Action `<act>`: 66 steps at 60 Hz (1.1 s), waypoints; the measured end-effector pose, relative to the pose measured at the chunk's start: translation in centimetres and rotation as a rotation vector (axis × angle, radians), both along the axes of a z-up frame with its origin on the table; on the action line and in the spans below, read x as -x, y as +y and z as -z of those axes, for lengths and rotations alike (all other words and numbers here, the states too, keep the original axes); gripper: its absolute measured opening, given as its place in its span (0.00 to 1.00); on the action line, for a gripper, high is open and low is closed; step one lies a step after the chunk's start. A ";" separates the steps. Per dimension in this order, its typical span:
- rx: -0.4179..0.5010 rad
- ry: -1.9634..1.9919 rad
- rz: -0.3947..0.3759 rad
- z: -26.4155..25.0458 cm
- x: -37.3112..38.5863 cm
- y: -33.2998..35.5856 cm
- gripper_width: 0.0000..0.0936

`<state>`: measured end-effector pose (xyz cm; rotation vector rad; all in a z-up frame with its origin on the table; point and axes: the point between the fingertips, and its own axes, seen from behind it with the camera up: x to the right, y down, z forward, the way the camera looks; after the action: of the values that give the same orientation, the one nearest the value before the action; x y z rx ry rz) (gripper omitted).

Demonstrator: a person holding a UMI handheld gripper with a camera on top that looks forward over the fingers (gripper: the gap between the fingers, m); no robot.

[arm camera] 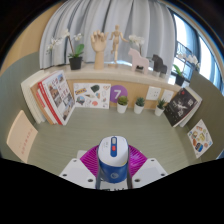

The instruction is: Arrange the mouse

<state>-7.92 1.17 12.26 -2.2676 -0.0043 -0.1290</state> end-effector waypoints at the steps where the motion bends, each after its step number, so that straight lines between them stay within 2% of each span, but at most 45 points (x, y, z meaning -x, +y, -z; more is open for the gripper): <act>1: 0.018 0.003 0.000 1.0 -0.3 -0.1 0.38; 7: 0.118 0.024 -0.019 6.1 -1.2 -0.9 0.38; 21: 0.242 0.080 -0.069 13.6 -0.5 -3.5 0.39; 23: 0.210 0.082 -0.065 13.2 -0.6 -3.3 0.40; 31: 0.175 0.131 -0.024 13.4 -0.5 -3.5 0.46; 43: 0.117 0.115 -0.034 13.6 -0.3 -3.3 0.59; 46: 0.131 0.127 -0.052 13.6 0.4 -3.4 0.71; 48: 0.147 0.123 -0.062 13.5 0.5 -3.7 0.85; 50: 0.162 0.103 -0.063 13.2 0.3 -4.0 0.93; 54: 0.150 0.080 -0.071 11.1 0.4 -4.7 0.92; 66: 0.031 0.060 -0.047 1.1 1.1 -9.4 0.93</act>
<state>-9.06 -8.23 11.19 -2.2992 -0.0288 -0.0362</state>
